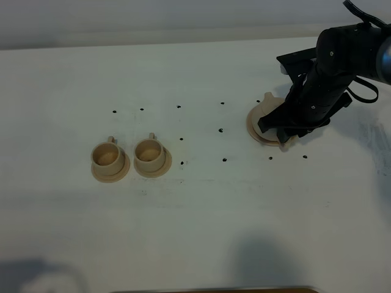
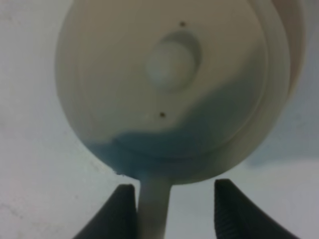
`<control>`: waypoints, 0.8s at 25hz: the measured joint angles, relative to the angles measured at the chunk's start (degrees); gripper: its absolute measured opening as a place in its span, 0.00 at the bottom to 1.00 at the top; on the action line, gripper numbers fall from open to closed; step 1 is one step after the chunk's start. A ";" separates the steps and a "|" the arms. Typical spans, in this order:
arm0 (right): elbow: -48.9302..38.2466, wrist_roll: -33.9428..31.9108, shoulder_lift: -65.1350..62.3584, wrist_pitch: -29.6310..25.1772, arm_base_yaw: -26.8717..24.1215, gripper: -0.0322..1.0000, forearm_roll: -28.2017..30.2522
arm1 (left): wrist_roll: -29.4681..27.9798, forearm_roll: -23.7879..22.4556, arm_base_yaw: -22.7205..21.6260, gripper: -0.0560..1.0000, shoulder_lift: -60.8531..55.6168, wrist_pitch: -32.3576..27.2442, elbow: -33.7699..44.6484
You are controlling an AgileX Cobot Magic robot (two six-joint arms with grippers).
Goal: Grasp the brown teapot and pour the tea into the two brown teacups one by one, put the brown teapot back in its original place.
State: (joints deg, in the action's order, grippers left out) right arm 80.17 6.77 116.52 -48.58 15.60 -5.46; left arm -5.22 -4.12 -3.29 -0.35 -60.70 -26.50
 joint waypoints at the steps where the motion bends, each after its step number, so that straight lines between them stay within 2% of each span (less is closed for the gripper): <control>1: 0.00 0.00 0.00 0.00 0.00 0.36 -0.06 | 0.00 0.00 0.00 0.34 0.00 0.00 0.00; 20: 0.75 0.00 0.00 -0.42 0.00 0.35 -0.01 | 0.00 0.00 0.00 0.34 0.00 0.00 0.00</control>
State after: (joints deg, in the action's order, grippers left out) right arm 80.92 6.77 116.52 -49.00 15.60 -5.46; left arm -5.22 -4.12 -3.29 -0.35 -60.70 -26.50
